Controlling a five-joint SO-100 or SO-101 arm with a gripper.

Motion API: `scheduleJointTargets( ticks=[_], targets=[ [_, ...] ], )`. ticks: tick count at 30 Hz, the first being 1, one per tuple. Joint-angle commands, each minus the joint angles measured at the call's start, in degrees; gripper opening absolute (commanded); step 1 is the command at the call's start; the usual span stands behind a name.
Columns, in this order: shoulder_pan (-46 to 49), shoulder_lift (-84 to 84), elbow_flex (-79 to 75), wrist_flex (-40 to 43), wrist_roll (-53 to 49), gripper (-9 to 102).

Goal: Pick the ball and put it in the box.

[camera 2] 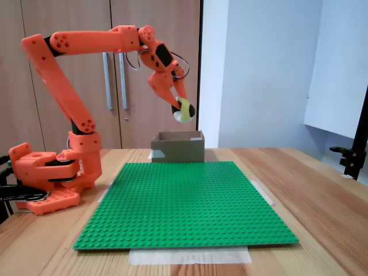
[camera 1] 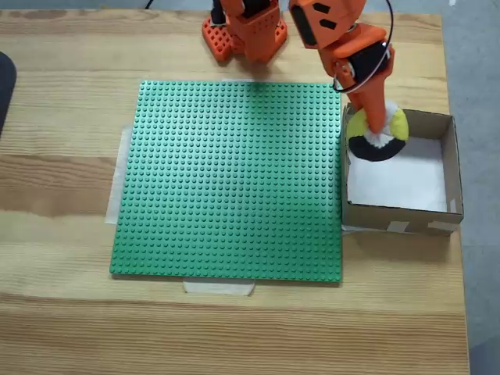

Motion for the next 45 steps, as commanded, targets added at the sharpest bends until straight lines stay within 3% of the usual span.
scheduleJointTargets(
  ticks=[1,16,45],
  targets=[
    [-1.8,1.5,-5.0,-0.1,0.6,-1],
    [-8.5,-5.3,-9.9,2.0,0.8,-1],
    [-5.4,-16.5,-10.6,-3.5,2.1,0]
  ],
)
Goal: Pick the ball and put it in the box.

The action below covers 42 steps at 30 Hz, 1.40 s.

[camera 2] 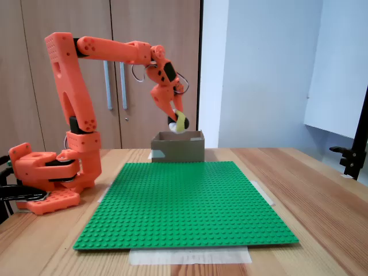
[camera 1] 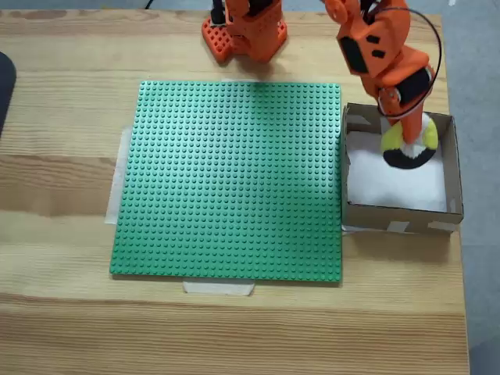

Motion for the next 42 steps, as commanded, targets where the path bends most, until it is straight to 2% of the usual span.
scheduleJointTargets(
  ticks=[1,19,42],
  targets=[
    [1.1,-0.1,-3.4,-1.8,-0.4,1],
    [-0.5,-10.5,-10.5,1.3,1.5,4],
    [-1.2,-11.9,-8.2,1.1,2.8,13]
  ],
)
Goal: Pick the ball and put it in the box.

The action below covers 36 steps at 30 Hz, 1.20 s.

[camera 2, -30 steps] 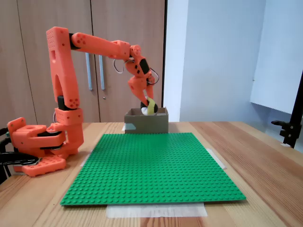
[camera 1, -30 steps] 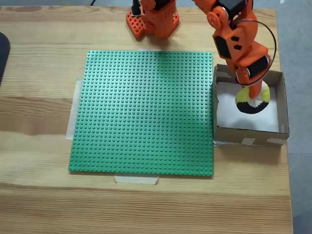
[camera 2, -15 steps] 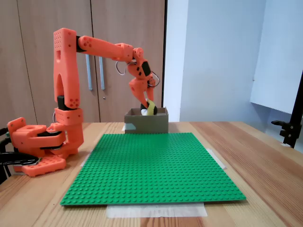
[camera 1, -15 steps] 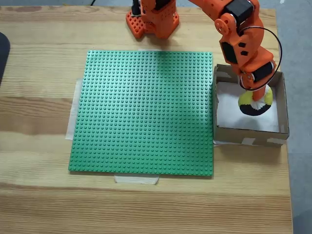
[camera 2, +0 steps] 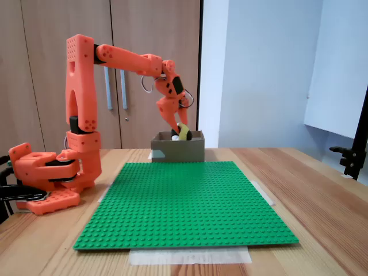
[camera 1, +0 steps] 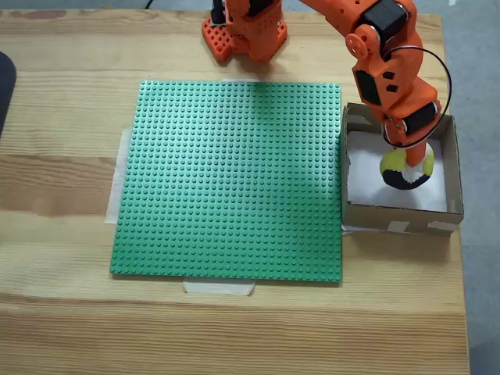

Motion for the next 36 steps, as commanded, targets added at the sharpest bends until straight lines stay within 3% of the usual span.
scheduleJointTargets(
  ticks=[1,7,17,23,36],
  targets=[
    [-1.2,1.2,-0.8,-1.3,0.3,14],
    [-2.3,5.4,3.4,-4.5,1.1,23],
    [0.3,19.8,15.0,-11.4,0.5,14],
    [2.8,27.3,18.5,-12.9,-1.6,0],
    [15.1,46.9,30.2,-14.0,-6.0,-1]
  ],
)
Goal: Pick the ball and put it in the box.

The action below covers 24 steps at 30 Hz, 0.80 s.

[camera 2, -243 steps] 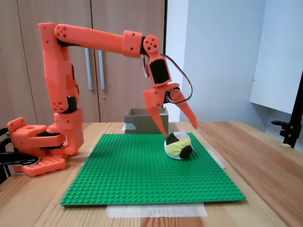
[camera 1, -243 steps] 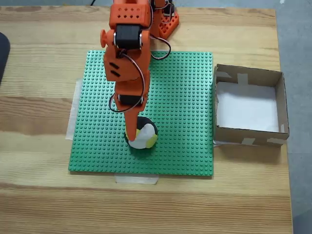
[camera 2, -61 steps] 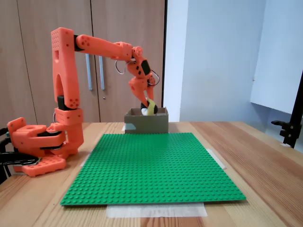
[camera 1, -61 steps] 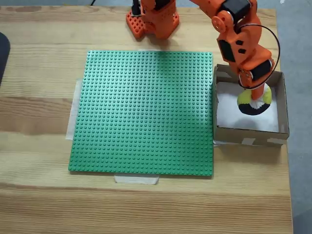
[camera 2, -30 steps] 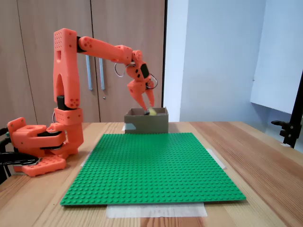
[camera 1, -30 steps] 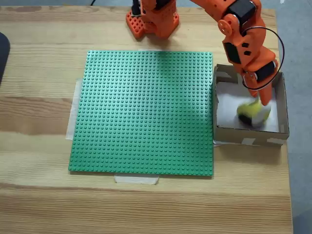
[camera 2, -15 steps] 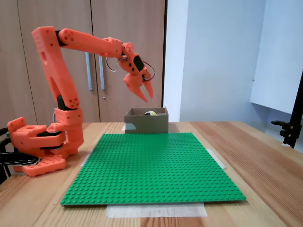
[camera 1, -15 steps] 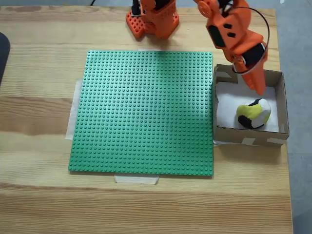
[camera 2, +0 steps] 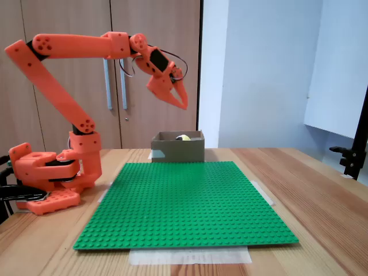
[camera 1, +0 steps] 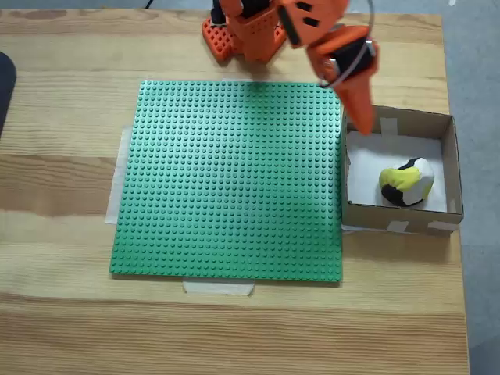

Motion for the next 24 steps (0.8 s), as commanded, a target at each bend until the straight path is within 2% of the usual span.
scheduleJointTargets(
  ticks=[1,11,24],
  targets=[
    [5.6,6.8,1.4,-1.1,-1.4,-1],
    [24.1,17.6,11.3,-2.6,-7.7,-1],
    [31.5,24.1,18.4,-2.7,-5.7,-1]
  ],
)
